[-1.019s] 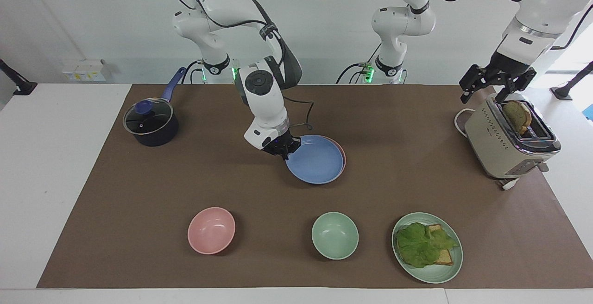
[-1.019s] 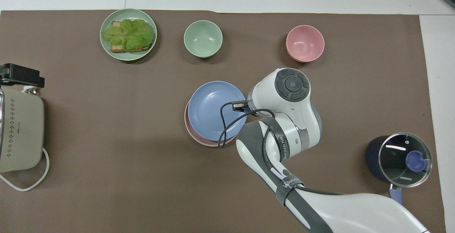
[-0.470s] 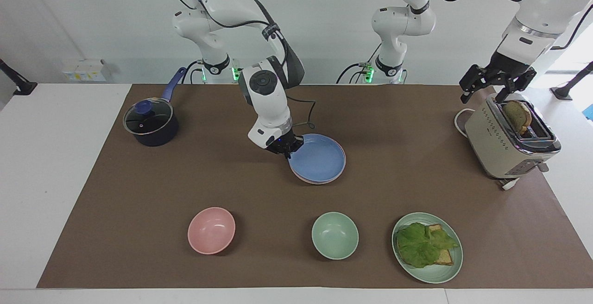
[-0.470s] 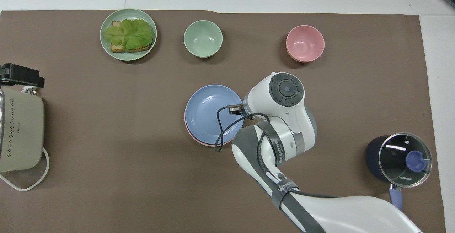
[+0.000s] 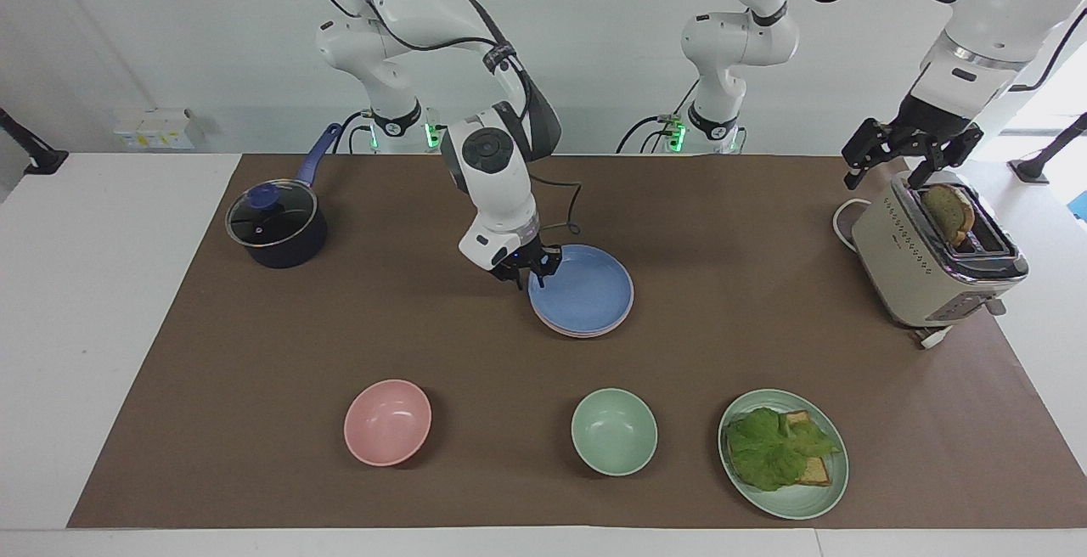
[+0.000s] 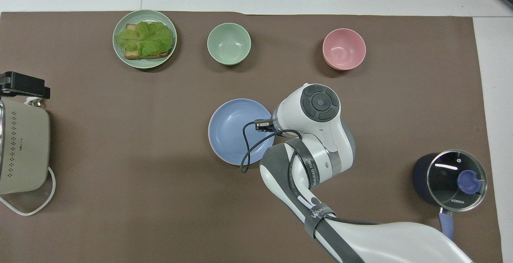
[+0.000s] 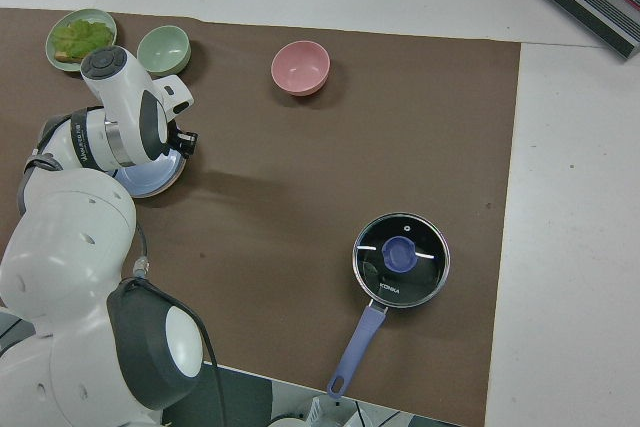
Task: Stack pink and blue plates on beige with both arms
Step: 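Lower the blue plate onto the stack and open the right gripper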
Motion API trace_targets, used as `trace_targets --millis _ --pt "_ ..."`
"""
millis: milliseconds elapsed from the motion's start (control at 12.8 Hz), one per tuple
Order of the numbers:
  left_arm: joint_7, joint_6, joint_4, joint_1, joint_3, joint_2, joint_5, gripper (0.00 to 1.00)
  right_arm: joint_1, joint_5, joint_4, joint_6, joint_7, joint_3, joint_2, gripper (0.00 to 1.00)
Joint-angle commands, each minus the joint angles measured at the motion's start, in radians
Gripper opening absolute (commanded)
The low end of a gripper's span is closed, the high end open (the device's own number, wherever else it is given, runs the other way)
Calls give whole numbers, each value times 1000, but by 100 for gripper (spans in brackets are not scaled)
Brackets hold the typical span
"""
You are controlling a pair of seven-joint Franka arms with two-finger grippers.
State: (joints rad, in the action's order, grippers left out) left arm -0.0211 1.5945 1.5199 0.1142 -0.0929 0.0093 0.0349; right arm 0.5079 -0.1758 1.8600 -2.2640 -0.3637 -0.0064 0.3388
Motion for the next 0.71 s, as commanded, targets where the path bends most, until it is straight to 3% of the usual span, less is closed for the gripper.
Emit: trace_targets --millis 0,235,627 --pt "-5 -15 6 -7 5 -14 -17 100 -8 -21 -8 -22 -4 0 3 98" --pt "-5 -15 6 -7 7 -14 -17 100 -28 -7 -13 -8 2 -10 -23 100" --pt "-5 -15 6 -7 7 -14 -17 100 -163 45 -16 89 55 -10 -133 100"
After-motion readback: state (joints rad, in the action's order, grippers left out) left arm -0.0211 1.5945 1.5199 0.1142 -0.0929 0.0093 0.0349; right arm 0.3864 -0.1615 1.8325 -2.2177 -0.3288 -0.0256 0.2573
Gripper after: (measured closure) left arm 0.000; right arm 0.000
